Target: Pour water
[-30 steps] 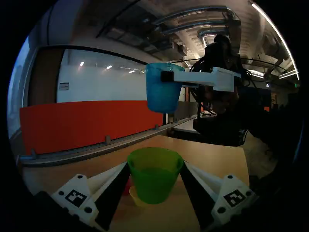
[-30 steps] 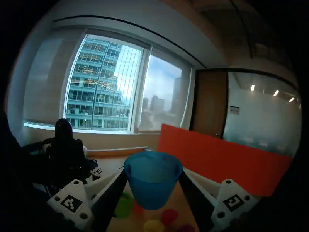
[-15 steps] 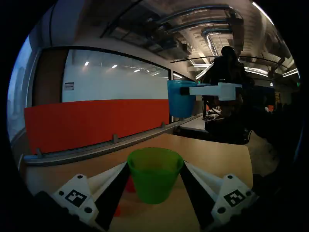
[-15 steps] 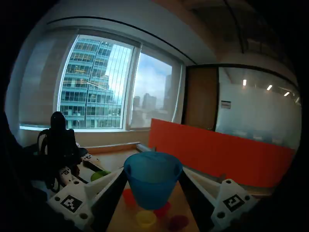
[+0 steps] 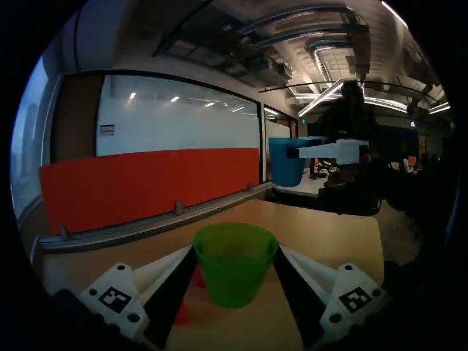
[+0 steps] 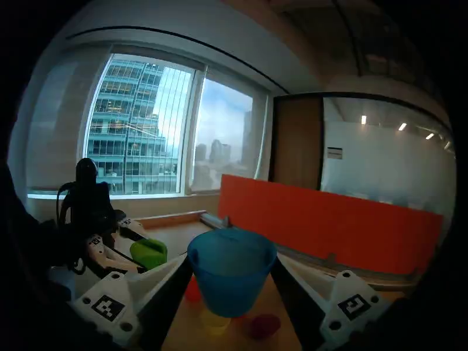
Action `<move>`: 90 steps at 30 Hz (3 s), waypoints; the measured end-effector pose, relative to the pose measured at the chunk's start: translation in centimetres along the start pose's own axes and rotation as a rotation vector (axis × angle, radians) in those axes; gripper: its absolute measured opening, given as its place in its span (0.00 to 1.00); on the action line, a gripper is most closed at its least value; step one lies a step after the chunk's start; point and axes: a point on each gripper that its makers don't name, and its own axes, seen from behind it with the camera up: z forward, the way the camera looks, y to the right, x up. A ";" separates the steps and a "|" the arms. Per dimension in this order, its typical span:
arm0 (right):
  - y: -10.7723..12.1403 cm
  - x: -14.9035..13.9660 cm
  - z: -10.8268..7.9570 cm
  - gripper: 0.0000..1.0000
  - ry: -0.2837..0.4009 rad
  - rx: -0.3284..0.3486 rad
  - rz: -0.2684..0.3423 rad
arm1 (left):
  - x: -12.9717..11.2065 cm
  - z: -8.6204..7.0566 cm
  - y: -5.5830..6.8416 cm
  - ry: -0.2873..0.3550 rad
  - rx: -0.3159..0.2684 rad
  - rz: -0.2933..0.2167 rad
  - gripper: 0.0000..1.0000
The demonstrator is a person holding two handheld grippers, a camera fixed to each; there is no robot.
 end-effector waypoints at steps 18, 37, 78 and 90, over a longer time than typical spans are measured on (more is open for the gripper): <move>-0.2 -4.8 -0.6 0.92 -0.059 0.033 0.015 | -1.8 0.1 -0.6 -0.068 0.003 0.014 0.87; -0.7 -11.3 -0.6 0.92 -0.185 0.068 0.005 | -6.3 0.7 -1.4 -0.203 -0.017 0.034 0.88; -2.2 -23.9 -0.3 0.92 -0.451 0.145 0.011 | -16.5 2.6 0.3 -0.458 -0.113 0.036 0.89; -2.8 -27.0 -0.2 0.92 -0.507 0.160 0.006 | -18.7 3.3 0.7 -0.502 -0.136 0.032 0.89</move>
